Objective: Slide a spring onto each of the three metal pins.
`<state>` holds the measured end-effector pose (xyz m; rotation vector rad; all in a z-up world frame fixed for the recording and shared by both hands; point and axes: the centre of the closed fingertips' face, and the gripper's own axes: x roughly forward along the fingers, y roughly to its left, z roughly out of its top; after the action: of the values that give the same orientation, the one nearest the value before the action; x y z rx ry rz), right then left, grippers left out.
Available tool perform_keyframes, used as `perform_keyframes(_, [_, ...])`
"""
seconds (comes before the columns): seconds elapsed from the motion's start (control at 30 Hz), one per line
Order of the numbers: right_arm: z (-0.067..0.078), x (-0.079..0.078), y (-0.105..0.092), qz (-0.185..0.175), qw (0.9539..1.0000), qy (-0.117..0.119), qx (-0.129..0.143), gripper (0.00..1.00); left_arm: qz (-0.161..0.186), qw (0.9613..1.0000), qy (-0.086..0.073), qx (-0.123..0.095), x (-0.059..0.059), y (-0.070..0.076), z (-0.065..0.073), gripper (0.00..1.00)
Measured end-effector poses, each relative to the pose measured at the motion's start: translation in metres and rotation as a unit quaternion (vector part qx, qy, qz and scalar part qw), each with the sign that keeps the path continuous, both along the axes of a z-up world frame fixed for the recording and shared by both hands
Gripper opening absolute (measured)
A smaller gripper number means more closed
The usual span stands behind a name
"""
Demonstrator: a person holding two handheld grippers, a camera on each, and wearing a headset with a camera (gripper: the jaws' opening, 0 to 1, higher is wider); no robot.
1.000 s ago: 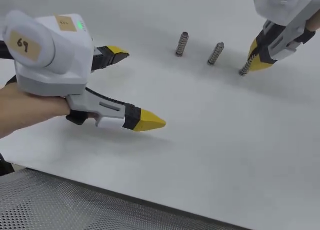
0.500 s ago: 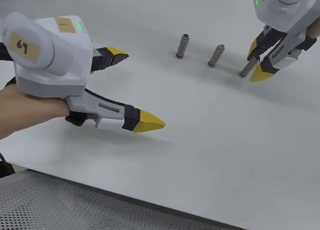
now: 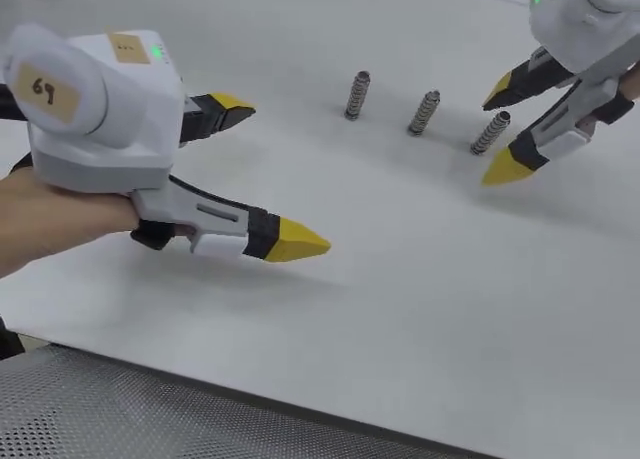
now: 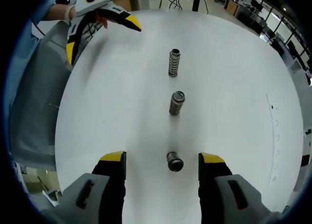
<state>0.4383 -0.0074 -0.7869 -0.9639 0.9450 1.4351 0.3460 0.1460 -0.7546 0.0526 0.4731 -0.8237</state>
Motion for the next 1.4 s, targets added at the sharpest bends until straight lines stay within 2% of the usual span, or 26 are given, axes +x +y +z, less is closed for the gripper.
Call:
perform_keyframes(0.17, [-0.001,-0.006,-0.002,-0.039,0.9986,0.006,0.035,0.68,-0.002,1.0,-0.001,-0.002,0.001,-0.001,0.003,0.95])
perform_keyframes(0.33, [-0.004,-0.015,-0.007,-0.062,0.9966,0.012,0.052,0.77,-0.004,1.0,-0.003,-0.002,0.001,-0.002,0.006,0.95])
perform_keyframes(0.43, [-0.004,-0.017,-0.01,-0.082,0.9943,0.006,0.068,0.85,-0.004,1.0,-0.004,-0.004,0.002,-0.002,0.009,0.96])
perform_keyframes(0.5, [-0.002,-0.019,-0.01,-0.101,0.991,0.006,0.087,0.89,-0.005,1.0,-0.005,-0.002,0.002,-0.002,0.01,0.96])
perform_keyframes(0.63, [0.001,-0.019,-0.018,-0.125,0.9862,-0.002,0.108,0.98,-0.004,1.0,-0.005,-0.003,0.002,-0.001,0.012,0.96])
perform_keyframes(0.67, [0.003,-0.019,-0.019,-0.136,0.9838,-0.004,0.117,1.0,-0.004,1.0,-0.003,-0.004,0.002,-0.001,0.012,0.96])
perform_keyframes(0.8, [0.01,-0.025,-0.025,-0.157,0.9783,-0.009,0.135,1.0,-0.002,1.0,-0.002,-0.004,0.001,0.0,0.013,0.96])
perform_keyframes(1.0, [0.021,-0.038,-0.035,-0.197,0.9664,-0.017,0.164,1.0,0.001,1.0,0.0,-0.003,-0.001,0.001,0.013,0.96])
perform_keyframes(1.07, [0.023,-0.041,-0.037,-0.202,0.9645,-0.02,0.168,1.0,0.004,1.0,-0.001,-0.004,-0.001,0.001,0.014,0.96])
perform_keyframes(1.13, [0.027,-0.045,-0.041,-0.222,0.9576,-0.021,0.183,0.99,0.005,1.0,-0.003,-0.005,-0.001,0.001,0.016,0.96])
perform_keyframes(1.3, [0.03,-0.055,-0.053,-0.245,0.9506,-0.025,0.189,0.99,0.007,0.9999,-0.006,-0.006,-0.001,0.0,0.021,0.96])
perform_keyframes(1.4, [0.033,-0.061,-0.059,-0.261,0.9445,-0.029,0.197,0.99,0.01,0.9999,-0.008,-0.005,-0.002,0.001,0.023,0.96])
